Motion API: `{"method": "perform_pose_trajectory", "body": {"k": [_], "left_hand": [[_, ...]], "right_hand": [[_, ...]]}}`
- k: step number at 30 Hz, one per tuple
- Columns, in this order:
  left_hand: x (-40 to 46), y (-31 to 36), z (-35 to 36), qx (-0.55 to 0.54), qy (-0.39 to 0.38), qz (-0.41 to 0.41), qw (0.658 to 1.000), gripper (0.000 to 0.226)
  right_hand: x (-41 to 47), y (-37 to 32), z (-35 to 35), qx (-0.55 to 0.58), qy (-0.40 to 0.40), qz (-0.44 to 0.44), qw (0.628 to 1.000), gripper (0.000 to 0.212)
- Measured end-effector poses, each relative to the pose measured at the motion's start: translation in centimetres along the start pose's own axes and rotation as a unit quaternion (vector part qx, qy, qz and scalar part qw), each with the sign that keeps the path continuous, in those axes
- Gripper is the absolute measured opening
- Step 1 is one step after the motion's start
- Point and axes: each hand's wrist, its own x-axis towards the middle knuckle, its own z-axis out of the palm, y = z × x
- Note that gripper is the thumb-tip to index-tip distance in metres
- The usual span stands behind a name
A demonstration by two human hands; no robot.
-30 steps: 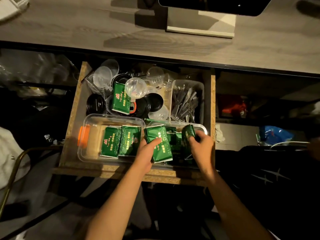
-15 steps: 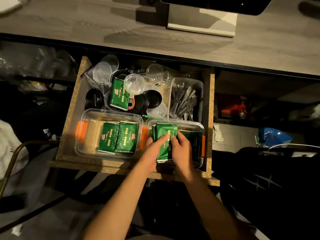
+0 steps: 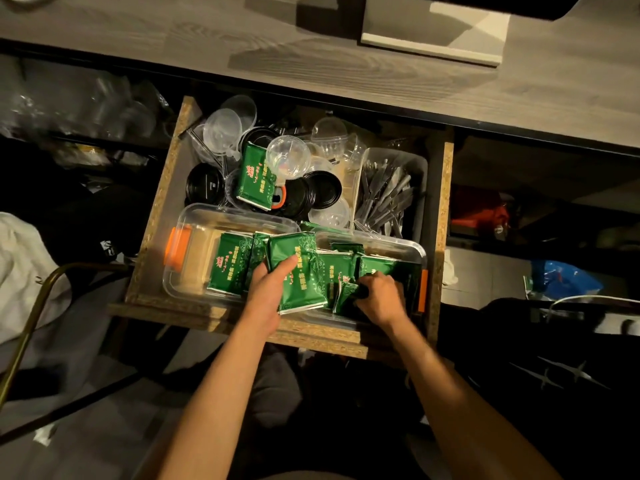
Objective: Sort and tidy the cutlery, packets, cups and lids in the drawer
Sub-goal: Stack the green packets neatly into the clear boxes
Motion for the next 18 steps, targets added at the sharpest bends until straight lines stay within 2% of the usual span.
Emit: {"method": "perform_pose_trajectory", "body": {"k": [2,5,6,8,9,12,14,18], "left_hand": [[0.1,-0.3,-0.2,-0.02,0.009,-0.001,1.0,0.09],[0.5,-0.6,-0.6,-0.042,0.023,0.005,0.999,0.093],[0.7,-0.7,-0.8,-0.05,0.03,0.003,0.998,0.087],[0.8,-0.6,-1.0,-0.052,0.047,-0.003,0.998,0.057],[0.8,-0.5,-1.1,-0.046,0.052,-0.005,0.998,0.046],[0.8,-0.1,-1.1,-0.023,0.042,-0.008,0.999,0.031],[0.8,0.2,-1.2,-0.004,0.041,-0.009,0.999,0.017],[1.0,0.5,-1.7,0.02,0.042,-0.006,0.999,0.013]], "right_hand": [[0.1,-0.1,-0.5,0.05,-0.01,0.002,0.999,0.041],[-0.3,-0.6,-1.4,0.253,0.058,0.032,0.965,0.021],[-0.4,-1.0,-1.7,0.322,0.075,0.047,0.943,0.019],[-0.3,-2.2,-2.1,0.424,0.076,0.075,0.899,0.022],[0.0,-2.9,-2.1,0.445,0.067,0.086,0.889,0.023],[1.8,-4.2,0.2,0.382,0.058,0.133,0.913,0.029],[2.4,-4.5,1.8,0.361,0.075,0.177,0.913,0.035],[2.0,-5.5,2.3,0.381,0.07,0.205,0.899,0.056]]}}
